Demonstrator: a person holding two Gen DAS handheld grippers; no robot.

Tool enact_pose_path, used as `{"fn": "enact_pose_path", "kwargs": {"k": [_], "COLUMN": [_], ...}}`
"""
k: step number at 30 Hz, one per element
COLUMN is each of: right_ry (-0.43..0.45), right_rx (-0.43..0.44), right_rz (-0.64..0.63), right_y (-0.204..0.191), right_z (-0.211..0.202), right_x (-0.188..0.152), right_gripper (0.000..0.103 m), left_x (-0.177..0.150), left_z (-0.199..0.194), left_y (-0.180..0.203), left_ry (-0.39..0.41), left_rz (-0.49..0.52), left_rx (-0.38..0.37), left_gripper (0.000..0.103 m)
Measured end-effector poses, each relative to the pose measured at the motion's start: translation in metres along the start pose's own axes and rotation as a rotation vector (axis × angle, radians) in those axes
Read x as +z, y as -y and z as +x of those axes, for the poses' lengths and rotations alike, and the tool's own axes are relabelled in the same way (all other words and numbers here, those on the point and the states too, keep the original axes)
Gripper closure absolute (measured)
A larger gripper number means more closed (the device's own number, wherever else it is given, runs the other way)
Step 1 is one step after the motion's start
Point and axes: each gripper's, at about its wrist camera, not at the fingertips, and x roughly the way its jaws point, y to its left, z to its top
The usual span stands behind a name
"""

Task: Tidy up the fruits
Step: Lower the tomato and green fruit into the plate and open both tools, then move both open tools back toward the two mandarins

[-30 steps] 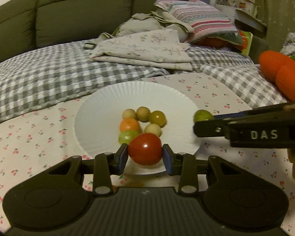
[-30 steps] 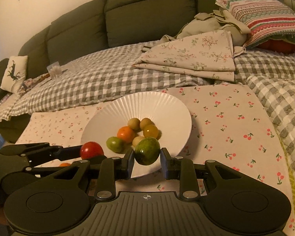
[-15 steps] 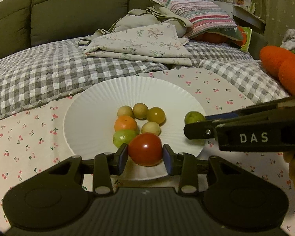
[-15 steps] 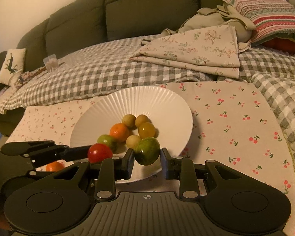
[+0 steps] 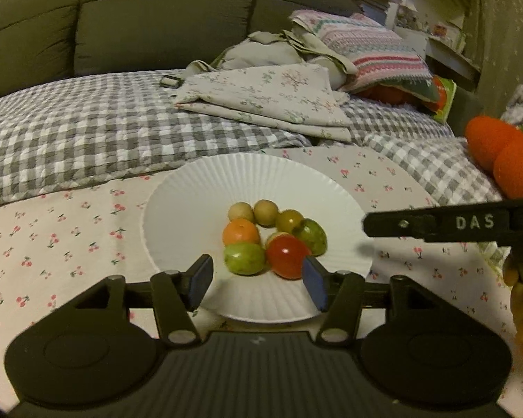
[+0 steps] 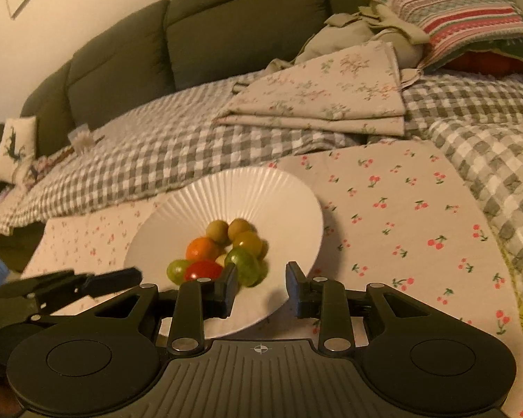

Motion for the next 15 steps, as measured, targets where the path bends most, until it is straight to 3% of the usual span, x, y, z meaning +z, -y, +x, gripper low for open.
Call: {"fn": "enact_pose_path", "kwargs": {"k": [11, 15], "right_ry": [0.005, 0.013], "right_rx": [-0.014, -0.018], "right_rz": [0.017, 0.01], "right_y": [-0.003, -0.01], "right_z": [-0.014, -0.022], "right_x": [-0.002, -0.007], "right_gripper": [0.072, 0.067], "left_x": [-0.003, -0.006], "left_z": [-0.024, -0.035], "left_y": [-0.028, -0.038], "left_ry": [-0.001, 0.005], "left_rz": [-0.087, -0.101], "left_rx": [0.029, 0.051], "left_gripper": [0.047, 0.047]}}
